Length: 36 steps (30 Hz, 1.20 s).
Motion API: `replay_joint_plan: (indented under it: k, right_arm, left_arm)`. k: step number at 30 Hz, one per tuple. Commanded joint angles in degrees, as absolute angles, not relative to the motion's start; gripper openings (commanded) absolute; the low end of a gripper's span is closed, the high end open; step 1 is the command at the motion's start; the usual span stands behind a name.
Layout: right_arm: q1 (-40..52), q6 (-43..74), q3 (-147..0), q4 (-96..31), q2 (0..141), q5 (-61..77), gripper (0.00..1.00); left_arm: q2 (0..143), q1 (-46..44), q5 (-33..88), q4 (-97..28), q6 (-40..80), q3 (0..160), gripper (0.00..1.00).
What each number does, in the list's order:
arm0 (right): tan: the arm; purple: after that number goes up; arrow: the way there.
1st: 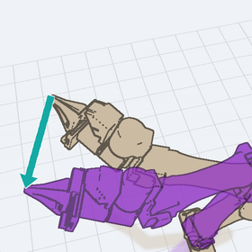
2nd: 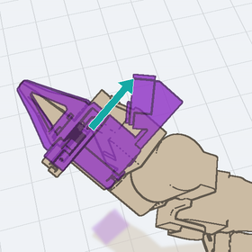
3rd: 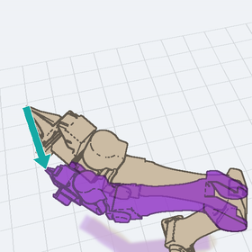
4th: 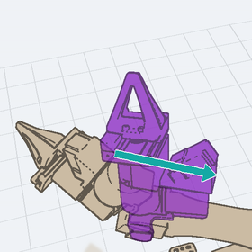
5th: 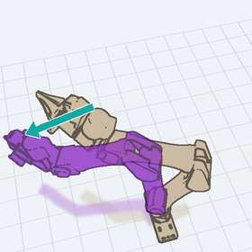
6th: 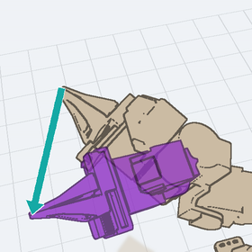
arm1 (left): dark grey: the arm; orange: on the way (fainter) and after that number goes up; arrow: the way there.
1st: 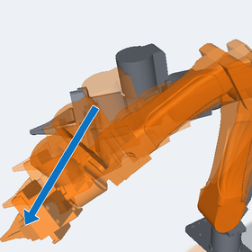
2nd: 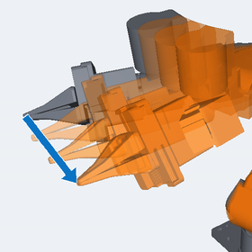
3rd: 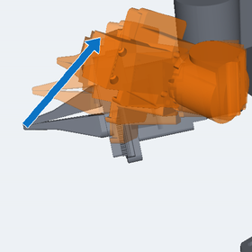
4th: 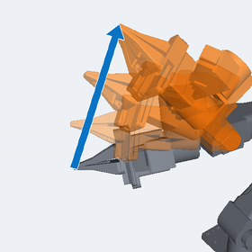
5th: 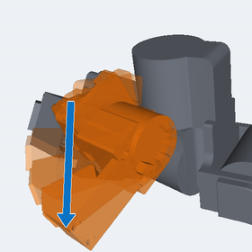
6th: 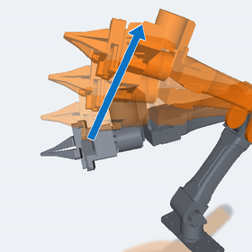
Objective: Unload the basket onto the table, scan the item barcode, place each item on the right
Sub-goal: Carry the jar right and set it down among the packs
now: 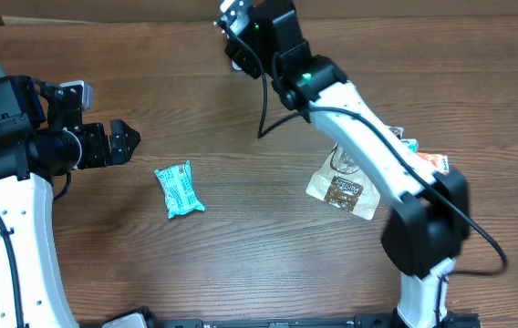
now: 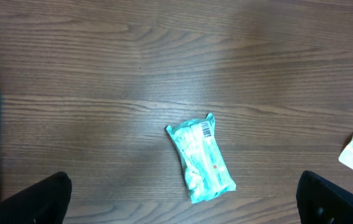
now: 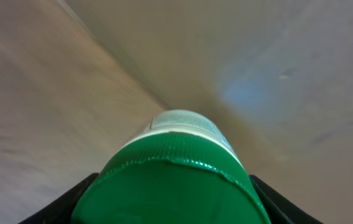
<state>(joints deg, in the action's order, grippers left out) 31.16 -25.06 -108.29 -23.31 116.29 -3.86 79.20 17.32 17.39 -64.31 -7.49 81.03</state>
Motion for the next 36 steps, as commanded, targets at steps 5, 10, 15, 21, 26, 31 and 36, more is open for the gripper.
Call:
replay_joint_plan:
  k: [5,10,15,21,26,31,36]
  right_arm:
    - [27.97,-11.86,-108.57,-52.27,111.13,26.65,0.49]
    - [27.94,-15.20,-102.69,-61.04,111.35,23.33,0.51]
    - [27.53,-14.72,-93.21,-60.64,111.35,16.69,0.48]
    - [25.87,-5.67,-83.44,-51.59,111.35,-3.29,0.45]
    - [23.64,-4.01,-79.79,-49.45,111.37,-9.32,0.47]
    - [19.16,-2.15,-79.77,-54.24,111.37,-14.15,0.49]
    - [12.73,0.16,-79.77,-57.45,111.37,-13.93,0.49]
  left_arm:
    - [79.11,17.10,17.43,-64.25,-8.32,81.41,1.00]
    - [79.11,17.10,17.43,-64.25,-8.32,81.41,1.00]
    - [79.11,17.12,17.41,-64.27,-8.32,81.41,1.00]
    - [79.11,17.10,17.43,-64.25,-8.34,81.41,1.00]
    - [79.11,17.10,17.43,-64.25,-8.34,81.41,1.00]
    - [79.11,17.10,17.43,-64.27,-8.32,81.41,1.00]
    - [79.11,17.10,17.41,-64.25,-8.34,81.41,1.00]
